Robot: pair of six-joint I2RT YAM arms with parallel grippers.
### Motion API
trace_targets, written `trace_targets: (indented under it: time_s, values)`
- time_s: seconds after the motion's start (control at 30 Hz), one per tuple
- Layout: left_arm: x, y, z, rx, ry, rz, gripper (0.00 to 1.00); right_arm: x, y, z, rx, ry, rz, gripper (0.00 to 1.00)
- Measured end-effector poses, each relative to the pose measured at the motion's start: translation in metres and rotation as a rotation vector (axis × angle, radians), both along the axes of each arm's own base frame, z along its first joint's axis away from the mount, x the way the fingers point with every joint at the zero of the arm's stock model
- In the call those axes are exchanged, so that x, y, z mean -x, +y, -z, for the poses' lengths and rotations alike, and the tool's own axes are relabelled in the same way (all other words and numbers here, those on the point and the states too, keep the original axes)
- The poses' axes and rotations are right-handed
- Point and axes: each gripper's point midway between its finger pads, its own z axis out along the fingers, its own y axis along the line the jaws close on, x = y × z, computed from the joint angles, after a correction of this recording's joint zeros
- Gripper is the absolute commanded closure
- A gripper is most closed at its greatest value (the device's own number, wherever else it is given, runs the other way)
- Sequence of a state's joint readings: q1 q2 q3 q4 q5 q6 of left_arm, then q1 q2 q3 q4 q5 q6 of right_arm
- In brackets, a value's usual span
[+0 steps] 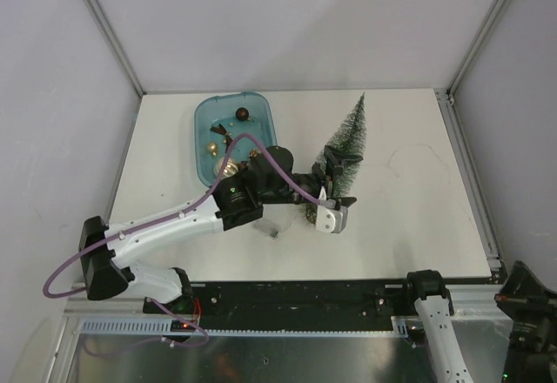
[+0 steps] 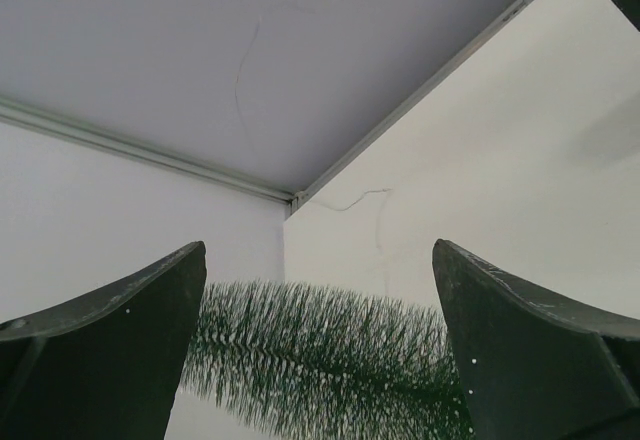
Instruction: Decorate the small christmas tree
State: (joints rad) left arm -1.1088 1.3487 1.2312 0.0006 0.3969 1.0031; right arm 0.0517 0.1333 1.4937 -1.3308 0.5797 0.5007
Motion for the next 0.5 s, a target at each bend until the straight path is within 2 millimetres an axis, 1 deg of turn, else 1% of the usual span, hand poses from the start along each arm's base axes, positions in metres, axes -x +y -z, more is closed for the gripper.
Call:
trace_targets:
  time_s: [0.1,0.17,0.23,0.3,0.43,0.5]
  values:
    - [0.003,-0.005,-0.001,0.0,-0.001,0.013,0.0,-0.012,0.012,0.007,0.025,0.008,-0.093,1.0]
    - [0.007,-0.008,-0.004,0.003,-0.002,0.027,0.0,-0.01,0.024,0.004,0.054,-0.037,-0.17,1.0]
    - [0.011,-0.013,-0.007,0.008,-0.002,0.04,0.0,-0.002,0.036,-0.006,0.095,-0.105,-0.242,1.0]
    - [0.012,-0.02,-0.012,0.016,0.005,0.051,0.0,0.011,0.051,-0.023,0.154,-0.186,-0.306,1.0]
    - [0.008,-0.031,-0.026,0.044,0.042,0.043,0.0,0.032,0.072,-0.053,0.249,-0.304,-0.375,1.0]
    - [0.006,-0.034,-0.032,0.059,0.071,0.03,0.0,0.039,0.08,-0.061,0.281,-0.34,-0.408,1.0]
